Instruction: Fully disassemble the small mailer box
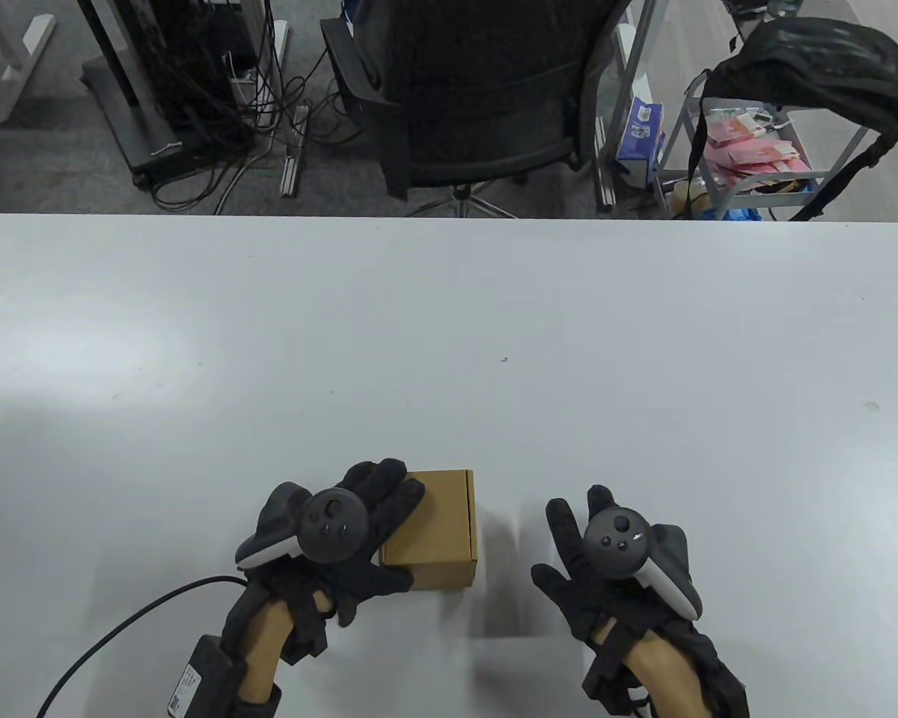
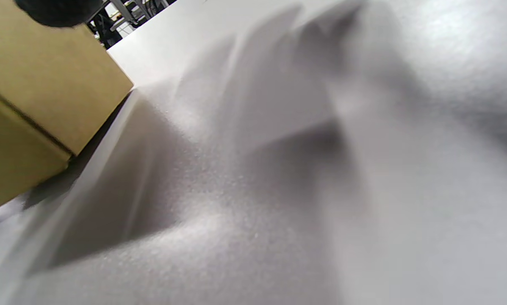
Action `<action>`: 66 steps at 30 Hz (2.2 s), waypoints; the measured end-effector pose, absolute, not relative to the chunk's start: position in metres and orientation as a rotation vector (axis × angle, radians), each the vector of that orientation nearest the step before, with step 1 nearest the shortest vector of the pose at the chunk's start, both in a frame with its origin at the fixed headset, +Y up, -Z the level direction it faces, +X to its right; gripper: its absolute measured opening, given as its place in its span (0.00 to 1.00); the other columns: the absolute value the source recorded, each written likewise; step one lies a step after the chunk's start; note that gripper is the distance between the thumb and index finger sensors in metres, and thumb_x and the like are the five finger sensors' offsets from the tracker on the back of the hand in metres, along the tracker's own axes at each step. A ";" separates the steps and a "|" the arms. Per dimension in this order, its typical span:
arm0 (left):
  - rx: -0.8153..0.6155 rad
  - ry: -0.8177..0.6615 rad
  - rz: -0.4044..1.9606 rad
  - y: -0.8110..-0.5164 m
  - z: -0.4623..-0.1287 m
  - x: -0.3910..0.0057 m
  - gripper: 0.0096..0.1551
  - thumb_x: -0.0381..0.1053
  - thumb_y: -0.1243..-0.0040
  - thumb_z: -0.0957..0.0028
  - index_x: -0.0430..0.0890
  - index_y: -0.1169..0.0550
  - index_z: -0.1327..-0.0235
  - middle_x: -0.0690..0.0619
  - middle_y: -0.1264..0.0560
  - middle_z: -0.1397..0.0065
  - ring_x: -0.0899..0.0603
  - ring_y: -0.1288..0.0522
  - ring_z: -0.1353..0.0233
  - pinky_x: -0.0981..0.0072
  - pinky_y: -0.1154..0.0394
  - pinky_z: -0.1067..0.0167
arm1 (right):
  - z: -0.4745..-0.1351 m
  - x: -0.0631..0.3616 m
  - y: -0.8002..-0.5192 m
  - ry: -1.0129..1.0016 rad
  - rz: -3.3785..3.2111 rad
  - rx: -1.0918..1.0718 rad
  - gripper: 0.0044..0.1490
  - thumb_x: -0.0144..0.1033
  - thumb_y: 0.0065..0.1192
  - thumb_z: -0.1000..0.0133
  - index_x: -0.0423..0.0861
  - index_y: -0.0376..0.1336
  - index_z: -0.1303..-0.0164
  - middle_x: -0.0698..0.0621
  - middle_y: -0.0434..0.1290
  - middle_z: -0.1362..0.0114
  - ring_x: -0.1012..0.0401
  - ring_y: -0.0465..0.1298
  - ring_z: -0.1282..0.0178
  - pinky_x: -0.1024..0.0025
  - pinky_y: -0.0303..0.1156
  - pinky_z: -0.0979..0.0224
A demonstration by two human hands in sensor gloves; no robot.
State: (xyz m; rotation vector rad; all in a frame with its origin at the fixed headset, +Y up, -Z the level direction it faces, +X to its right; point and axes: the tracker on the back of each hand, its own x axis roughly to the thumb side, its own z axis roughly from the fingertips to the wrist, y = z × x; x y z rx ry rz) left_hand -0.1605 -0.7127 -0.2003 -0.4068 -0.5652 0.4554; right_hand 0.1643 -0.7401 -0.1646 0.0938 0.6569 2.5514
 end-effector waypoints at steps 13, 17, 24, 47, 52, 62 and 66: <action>-0.449 -0.518 0.797 -0.735 -0.232 -0.177 0.53 0.78 0.43 0.53 0.65 0.51 0.19 0.57 0.64 0.12 0.34 0.58 0.13 0.32 0.46 0.24 | -0.155 0.065 -0.711 0.052 2.850 0.777 0.67 0.61 0.65 0.59 0.67 0.19 0.39 0.60 0.10 0.29 0.51 0.23 0.16 0.42 0.30 0.15; -0.455 -0.513 0.817 -0.736 -0.236 -0.177 0.53 0.79 0.45 0.54 0.65 0.51 0.19 0.57 0.64 0.12 0.33 0.58 0.13 0.32 0.46 0.24 | -0.157 0.040 -0.712 -0.143 3.164 0.798 0.71 0.61 0.68 0.62 0.63 0.19 0.39 0.59 0.14 0.25 0.50 0.25 0.15 0.43 0.30 0.15; -0.430 -0.518 0.752 -0.734 -0.234 -0.177 0.53 0.81 0.49 0.54 0.65 0.52 0.19 0.56 0.62 0.12 0.34 0.57 0.13 0.32 0.45 0.24 | -0.154 0.039 -0.717 -0.348 3.181 0.784 0.61 0.55 0.61 0.57 0.64 0.22 0.36 0.58 0.24 0.20 0.50 0.33 0.14 0.45 0.38 0.14; -0.384 -0.530 0.853 -0.740 -0.223 -0.184 0.33 0.68 0.55 0.47 0.69 0.37 0.25 0.69 0.55 0.14 0.39 0.57 0.14 0.35 0.47 0.24 | -0.144 0.078 -0.693 0.192 2.420 0.976 0.51 0.67 0.55 0.59 0.51 0.50 0.30 0.46 0.49 0.19 0.41 0.44 0.18 0.41 0.46 0.20; -0.376 -0.535 0.846 -0.740 -0.221 -0.184 0.30 0.63 0.51 0.46 0.69 0.35 0.27 0.70 0.53 0.15 0.40 0.55 0.14 0.36 0.46 0.24 | -0.144 0.084 -0.686 0.127 2.383 0.957 0.48 0.65 0.55 0.59 0.49 0.55 0.32 0.42 0.61 0.24 0.41 0.56 0.21 0.40 0.54 0.24; -0.372 -0.532 0.868 -0.740 -0.220 -0.184 0.30 0.59 0.48 0.47 0.67 0.32 0.27 0.70 0.50 0.15 0.40 0.56 0.14 0.36 0.46 0.24 | -0.152 0.123 -0.674 -0.125 2.542 0.676 0.44 0.51 0.59 0.54 0.56 0.48 0.29 0.50 0.43 0.17 0.44 0.49 0.16 0.40 0.47 0.19; -0.365 -0.527 0.881 -0.740 -0.219 -0.183 0.30 0.58 0.48 0.47 0.66 0.32 0.28 0.70 0.50 0.15 0.40 0.55 0.14 0.36 0.46 0.25 | -0.144 0.120 -0.672 -0.352 2.679 0.623 0.47 0.47 0.61 0.53 0.65 0.40 0.29 0.58 0.27 0.18 0.50 0.38 0.14 0.44 0.39 0.15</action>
